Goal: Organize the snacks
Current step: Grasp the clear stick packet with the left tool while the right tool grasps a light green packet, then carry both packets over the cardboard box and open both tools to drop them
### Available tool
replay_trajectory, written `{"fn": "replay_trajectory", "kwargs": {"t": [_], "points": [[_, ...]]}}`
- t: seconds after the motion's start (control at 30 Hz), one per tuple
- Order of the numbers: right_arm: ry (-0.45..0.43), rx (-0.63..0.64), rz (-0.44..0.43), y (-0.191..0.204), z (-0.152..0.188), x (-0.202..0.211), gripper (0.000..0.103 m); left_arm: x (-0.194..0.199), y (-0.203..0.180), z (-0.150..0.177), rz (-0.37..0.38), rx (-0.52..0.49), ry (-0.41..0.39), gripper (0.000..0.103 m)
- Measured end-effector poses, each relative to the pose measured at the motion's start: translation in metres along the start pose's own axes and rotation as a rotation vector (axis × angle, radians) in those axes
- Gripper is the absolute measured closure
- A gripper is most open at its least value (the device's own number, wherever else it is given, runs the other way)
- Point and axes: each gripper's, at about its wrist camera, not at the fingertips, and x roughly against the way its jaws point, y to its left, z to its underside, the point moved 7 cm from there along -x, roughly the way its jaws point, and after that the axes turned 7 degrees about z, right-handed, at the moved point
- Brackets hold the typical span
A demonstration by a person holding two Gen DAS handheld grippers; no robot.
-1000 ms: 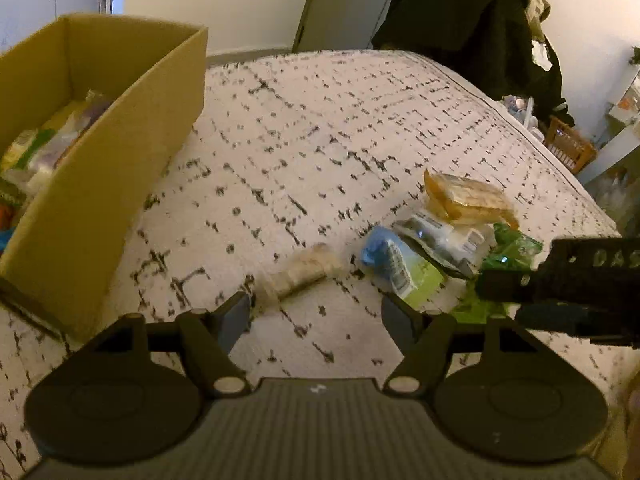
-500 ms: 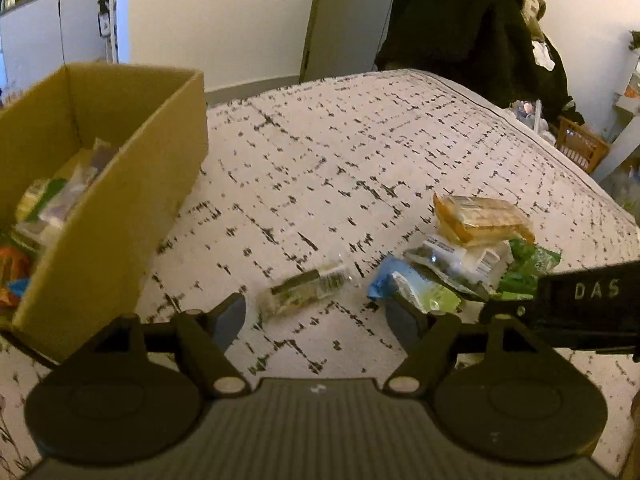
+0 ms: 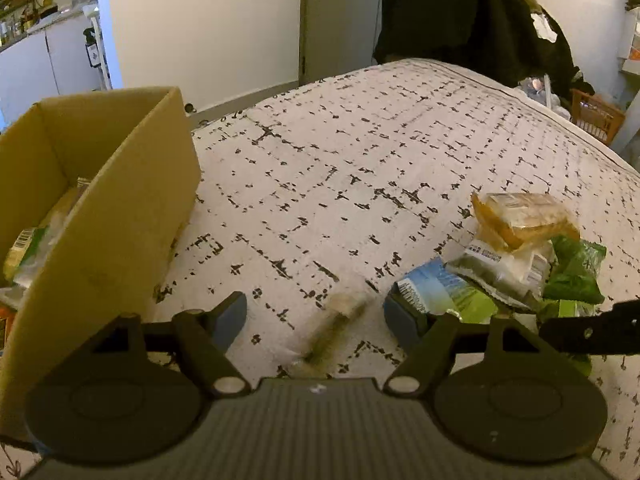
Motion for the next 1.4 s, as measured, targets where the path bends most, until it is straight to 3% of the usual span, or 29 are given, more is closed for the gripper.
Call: {"fn": "replay_trajectory", "kwargs": {"t": [0.1,0.13,0.17,0.3,0.63,1.03,1.23,1.4], "points": [[-0.022,0.0,-0.007,0.002,-0.002,0.007,0.073,0.005,0.003,0.001,0.005,0.012,-0.006,0.068],[-0.029,-0.001,-0.009,0.004,-0.003,0.01,0.073,0.007,0.003,0.001,0.019,0.019,-0.002,0.085],[-0.035,-0.008,-0.015,0.005,-0.003,0.013,0.073,0.009,0.003,0.002,0.029,0.026,0.005,0.087],[-0.08,-0.01,-0.037,0.014,-0.008,0.028,0.074,0.022,0.007,0.0,0.015,0.047,0.012,0.088],[-0.201,0.026,-0.071,0.043,-0.013,0.071,0.074,0.076,0.015,-0.025,0.065,0.096,-0.057,0.088],[-0.345,0.142,-0.14,0.108,-0.002,0.113,0.074,0.132,0.05,-0.052,0.075,0.127,-0.136,0.088],[-0.334,0.106,-0.246,0.146,0.003,0.106,0.074,0.149,0.08,-0.061,0.054,0.151,-0.164,0.088],[-0.355,0.153,-0.284,0.172,0.008,0.104,0.074,0.162,0.111,-0.068,0.019,0.169,-0.171,0.088]]}}
